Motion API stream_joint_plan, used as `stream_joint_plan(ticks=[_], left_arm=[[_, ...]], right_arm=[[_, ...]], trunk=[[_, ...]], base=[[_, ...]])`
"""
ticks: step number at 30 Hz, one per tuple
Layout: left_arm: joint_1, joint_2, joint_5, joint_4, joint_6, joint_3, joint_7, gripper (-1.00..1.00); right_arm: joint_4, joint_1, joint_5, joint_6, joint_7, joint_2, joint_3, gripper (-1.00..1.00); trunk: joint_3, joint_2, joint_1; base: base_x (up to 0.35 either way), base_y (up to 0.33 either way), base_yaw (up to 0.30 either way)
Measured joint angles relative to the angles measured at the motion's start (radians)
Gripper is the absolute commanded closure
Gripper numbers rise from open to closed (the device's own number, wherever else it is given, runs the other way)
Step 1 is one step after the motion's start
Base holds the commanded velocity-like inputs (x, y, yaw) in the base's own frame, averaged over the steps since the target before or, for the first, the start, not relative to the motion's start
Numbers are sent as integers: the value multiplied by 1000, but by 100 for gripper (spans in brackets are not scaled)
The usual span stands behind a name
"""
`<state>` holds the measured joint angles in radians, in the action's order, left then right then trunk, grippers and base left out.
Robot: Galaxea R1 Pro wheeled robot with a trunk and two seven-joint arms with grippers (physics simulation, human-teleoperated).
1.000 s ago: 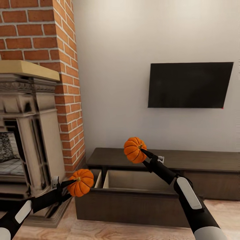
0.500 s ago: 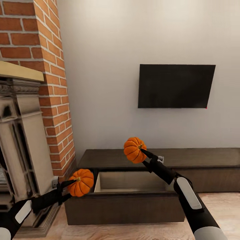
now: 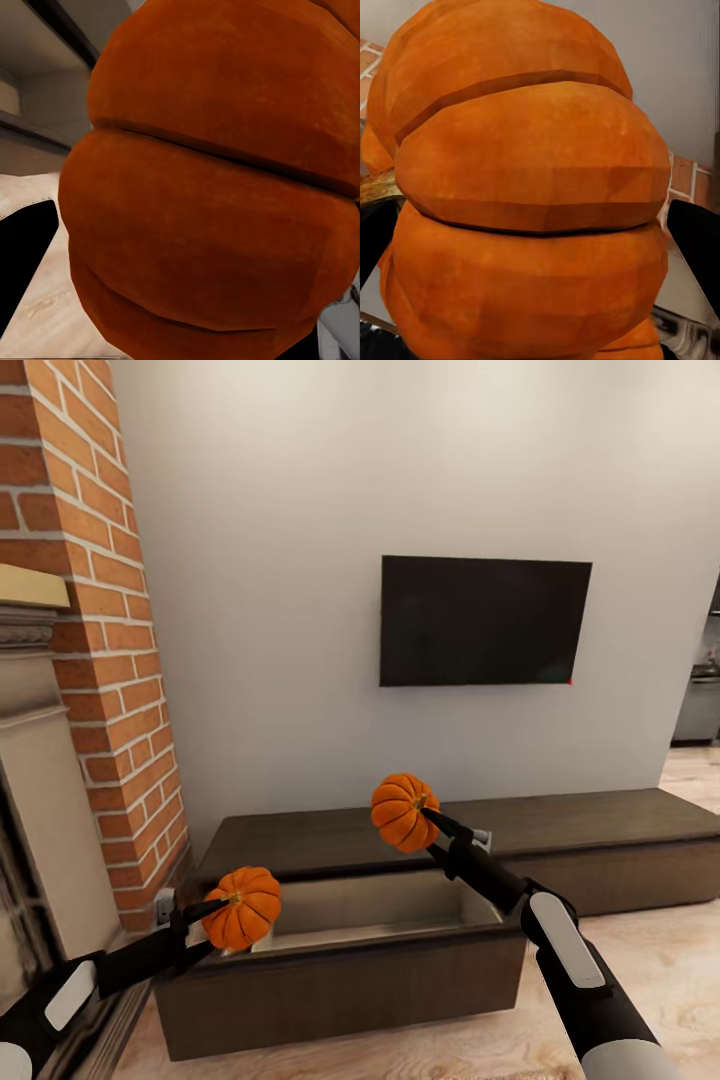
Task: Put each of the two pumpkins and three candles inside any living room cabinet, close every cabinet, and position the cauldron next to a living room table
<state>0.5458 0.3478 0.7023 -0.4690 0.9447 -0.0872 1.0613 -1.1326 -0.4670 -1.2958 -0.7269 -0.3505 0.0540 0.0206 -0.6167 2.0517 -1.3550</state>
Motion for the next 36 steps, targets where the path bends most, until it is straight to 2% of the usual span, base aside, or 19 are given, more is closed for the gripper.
stream_joint_plan(ticks=[2,29,36], left_arm=[[0,0,0,0,0,0,0,100],[0,3,2,0,-2,-9,1,100],[0,2,-1,0,-3,-9,0,100]], right_arm=[[1,0,1,0,1,0,0,100],[6,0,8,-2,6,2,-4,100],[-1,0,16,5,-4,2,-1,100]], trunk=[[4,-14,8],[-31,-14,8],[-42,-14,8]], base=[[0,0,-220],[1,0,-176],[245,0,-100]])
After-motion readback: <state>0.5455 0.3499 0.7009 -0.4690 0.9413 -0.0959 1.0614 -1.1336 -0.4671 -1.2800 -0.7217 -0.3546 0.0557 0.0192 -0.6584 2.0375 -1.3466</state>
